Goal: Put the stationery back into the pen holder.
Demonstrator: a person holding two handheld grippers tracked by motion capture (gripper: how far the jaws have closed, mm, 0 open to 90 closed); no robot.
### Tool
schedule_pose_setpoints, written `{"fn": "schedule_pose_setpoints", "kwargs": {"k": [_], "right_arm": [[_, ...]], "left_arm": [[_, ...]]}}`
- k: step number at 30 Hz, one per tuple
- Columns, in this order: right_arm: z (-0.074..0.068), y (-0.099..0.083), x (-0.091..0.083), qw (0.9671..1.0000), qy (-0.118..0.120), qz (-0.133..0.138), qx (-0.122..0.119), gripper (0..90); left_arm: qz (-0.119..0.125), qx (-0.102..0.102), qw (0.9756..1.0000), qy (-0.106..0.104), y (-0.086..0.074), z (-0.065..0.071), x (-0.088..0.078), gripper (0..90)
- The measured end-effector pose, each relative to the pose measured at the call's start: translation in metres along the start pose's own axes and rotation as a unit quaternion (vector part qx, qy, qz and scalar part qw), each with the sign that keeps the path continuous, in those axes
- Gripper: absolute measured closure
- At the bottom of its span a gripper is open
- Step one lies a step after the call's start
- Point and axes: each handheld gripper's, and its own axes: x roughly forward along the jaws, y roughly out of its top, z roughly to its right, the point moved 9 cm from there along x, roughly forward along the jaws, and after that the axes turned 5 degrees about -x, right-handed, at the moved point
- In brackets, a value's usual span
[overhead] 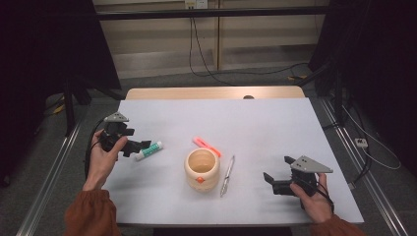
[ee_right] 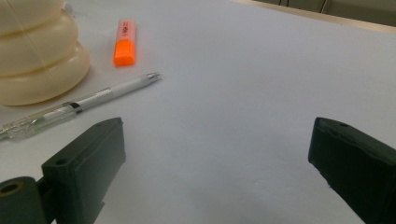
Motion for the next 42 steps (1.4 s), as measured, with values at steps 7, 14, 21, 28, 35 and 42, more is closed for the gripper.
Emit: {"fn": "schedule_pose_setpoints", "kwargs": {"k": [7, 14, 21, 28, 35, 42], "right_arm": [[0.000, 0.000, 0.000, 1.0000, 0.000, 0.000, -0.001, 3.6], [0.000, 0.000, 0.000, 1.0000, 0.001, -0.001, -0.001, 3.6], [0.000, 0.000, 0.000, 1.0000, 0.001, -0.001, -0.003, 3.6], [0.000, 0.000, 0.001, 1.0000, 0.001, -0.001, -0.004, 3.6], [-0.001, 0.000, 0.001, 1.0000, 0.001, -0.001, -0.005, 3.6], [-0.001, 0.000, 0.001, 1.0000, 0.001, -0.001, -0.006, 3.6]], "left_arm": [[-0.058, 0.040, 0.9975, 0.005, -0.012, -0.001, 0.013, 13.7], [-0.094, 0.054, 0.9939, 0.015, -0.023, -0.008, 0.021, 12.6], [-0.130, 0.060, 0.9896, 0.010, -0.034, -0.015, 0.030, 20.0], [-0.168, 0.069, 0.9833, 0.017, -0.044, -0.017, 0.035, 34.9], [-0.183, 0.070, 0.9806, 0.007, -0.047, -0.019, 0.040, 48.3], [-0.203, 0.070, 0.9766, 0.015, -0.052, -0.022, 0.044, 56.6]]}}
